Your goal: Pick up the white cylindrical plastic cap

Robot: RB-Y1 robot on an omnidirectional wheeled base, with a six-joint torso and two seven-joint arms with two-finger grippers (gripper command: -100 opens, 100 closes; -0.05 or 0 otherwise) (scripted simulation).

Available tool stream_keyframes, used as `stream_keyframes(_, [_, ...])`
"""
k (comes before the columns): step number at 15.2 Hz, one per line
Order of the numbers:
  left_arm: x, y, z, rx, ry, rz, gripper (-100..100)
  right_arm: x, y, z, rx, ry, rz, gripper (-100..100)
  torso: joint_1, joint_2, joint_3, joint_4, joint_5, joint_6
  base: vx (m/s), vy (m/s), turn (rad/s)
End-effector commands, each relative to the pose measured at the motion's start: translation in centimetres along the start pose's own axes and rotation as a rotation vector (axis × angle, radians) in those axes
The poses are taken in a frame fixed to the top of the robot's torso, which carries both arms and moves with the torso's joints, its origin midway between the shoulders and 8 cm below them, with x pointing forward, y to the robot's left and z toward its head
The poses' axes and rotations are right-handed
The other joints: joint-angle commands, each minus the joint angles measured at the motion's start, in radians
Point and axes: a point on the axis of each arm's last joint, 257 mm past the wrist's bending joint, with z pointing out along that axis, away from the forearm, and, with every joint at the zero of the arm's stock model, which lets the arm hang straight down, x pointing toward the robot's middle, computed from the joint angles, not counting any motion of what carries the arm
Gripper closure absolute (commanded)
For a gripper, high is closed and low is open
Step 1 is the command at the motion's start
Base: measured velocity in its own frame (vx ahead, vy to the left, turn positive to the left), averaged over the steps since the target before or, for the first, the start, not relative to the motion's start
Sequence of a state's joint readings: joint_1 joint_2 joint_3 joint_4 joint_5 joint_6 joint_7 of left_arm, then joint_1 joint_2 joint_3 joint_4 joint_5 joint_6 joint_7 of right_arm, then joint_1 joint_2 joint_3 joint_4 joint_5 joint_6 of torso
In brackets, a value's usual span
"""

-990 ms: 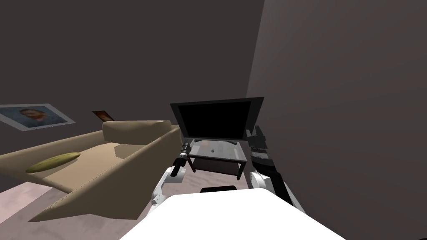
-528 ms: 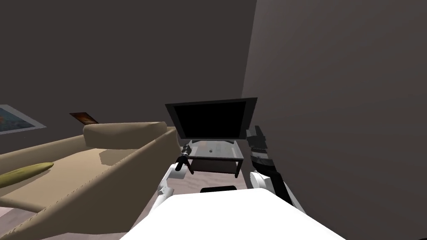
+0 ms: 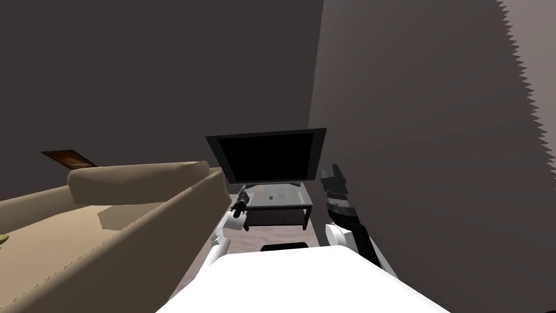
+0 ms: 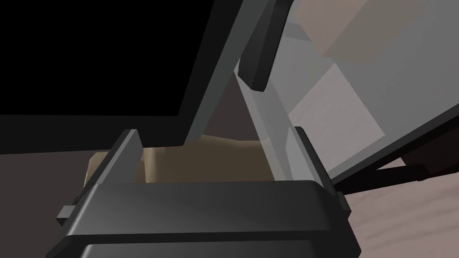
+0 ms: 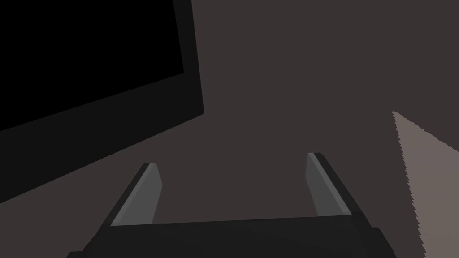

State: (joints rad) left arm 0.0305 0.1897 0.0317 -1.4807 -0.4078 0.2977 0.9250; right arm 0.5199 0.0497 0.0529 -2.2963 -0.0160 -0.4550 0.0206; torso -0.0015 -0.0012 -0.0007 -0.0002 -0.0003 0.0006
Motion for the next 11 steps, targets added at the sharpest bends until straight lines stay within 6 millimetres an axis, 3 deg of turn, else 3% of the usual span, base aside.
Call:
stream_keyframes(1, [-0.8,1.1,0.6,-0.036,-0.038,-0.024,-100,0.0,0.0,0.0,0.0,0.0,0.0,0,0.0,0.0,0.0,0.0,0.0,0.0,0.009,-0.023,-0.149])
stream_keyframes(11, [-3.4,6.6,2.3,-0.183,-0.199,-0.136,-100,0.0,0.0,0.0,0.0,0.0,0.0,0,-0.001,-0.001,-0.001,0.0,0.0,0.0,0.021,-0.028,-0.134])
